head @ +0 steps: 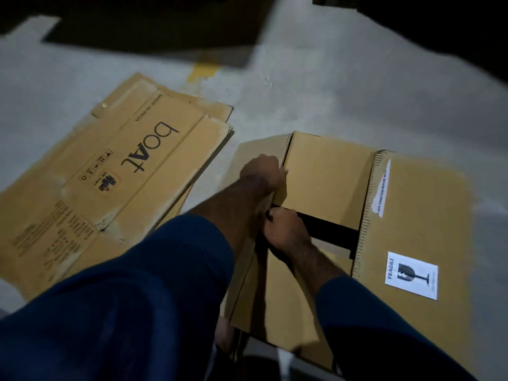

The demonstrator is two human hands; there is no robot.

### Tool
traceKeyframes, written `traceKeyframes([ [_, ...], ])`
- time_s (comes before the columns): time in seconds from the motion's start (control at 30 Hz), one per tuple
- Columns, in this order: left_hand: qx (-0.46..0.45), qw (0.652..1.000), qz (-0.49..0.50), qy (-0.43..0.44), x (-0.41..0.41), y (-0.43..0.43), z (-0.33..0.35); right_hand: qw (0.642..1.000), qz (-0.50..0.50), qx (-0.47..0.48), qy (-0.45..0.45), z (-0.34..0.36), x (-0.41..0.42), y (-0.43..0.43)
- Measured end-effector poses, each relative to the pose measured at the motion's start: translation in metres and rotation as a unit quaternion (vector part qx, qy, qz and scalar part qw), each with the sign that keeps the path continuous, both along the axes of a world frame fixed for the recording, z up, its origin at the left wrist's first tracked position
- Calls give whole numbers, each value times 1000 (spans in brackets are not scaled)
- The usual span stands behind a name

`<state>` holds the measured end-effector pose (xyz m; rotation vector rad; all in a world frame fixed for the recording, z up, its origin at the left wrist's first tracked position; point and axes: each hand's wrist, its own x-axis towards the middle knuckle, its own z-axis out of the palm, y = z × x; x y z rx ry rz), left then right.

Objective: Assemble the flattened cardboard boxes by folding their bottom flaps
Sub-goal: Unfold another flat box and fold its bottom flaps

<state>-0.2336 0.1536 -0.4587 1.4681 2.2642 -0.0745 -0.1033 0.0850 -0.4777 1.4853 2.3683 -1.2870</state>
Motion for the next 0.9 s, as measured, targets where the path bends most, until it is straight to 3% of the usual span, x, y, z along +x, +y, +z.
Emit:
traceKeyframes([
  [0.13,50,998,2,-46,2,4,-9,998,-8,-17,56,-5,10,5],
  [0.27,45,998,-11,-36,5,5,-2,997,-11,-10,71,-8,12,3],
  [0.4,3,998,-54,28,11,2,17,998,34,4,48,-1,15,-4],
  [0.53,-19,994,-39,100,25,-13,34,996,34,83,6,12,34,-22],
  [0.63,-10,998,31,48,47,-36,53,994,-4,107,-33,27,53,-40],
  [0.77,-17,996,82,-35,84,-80,82,994,-19,56,-94,40,79,-72],
  [0.9,-65,994,-3,-88,96,-111,119,987,-59,-10,-151,56,106,-104],
])
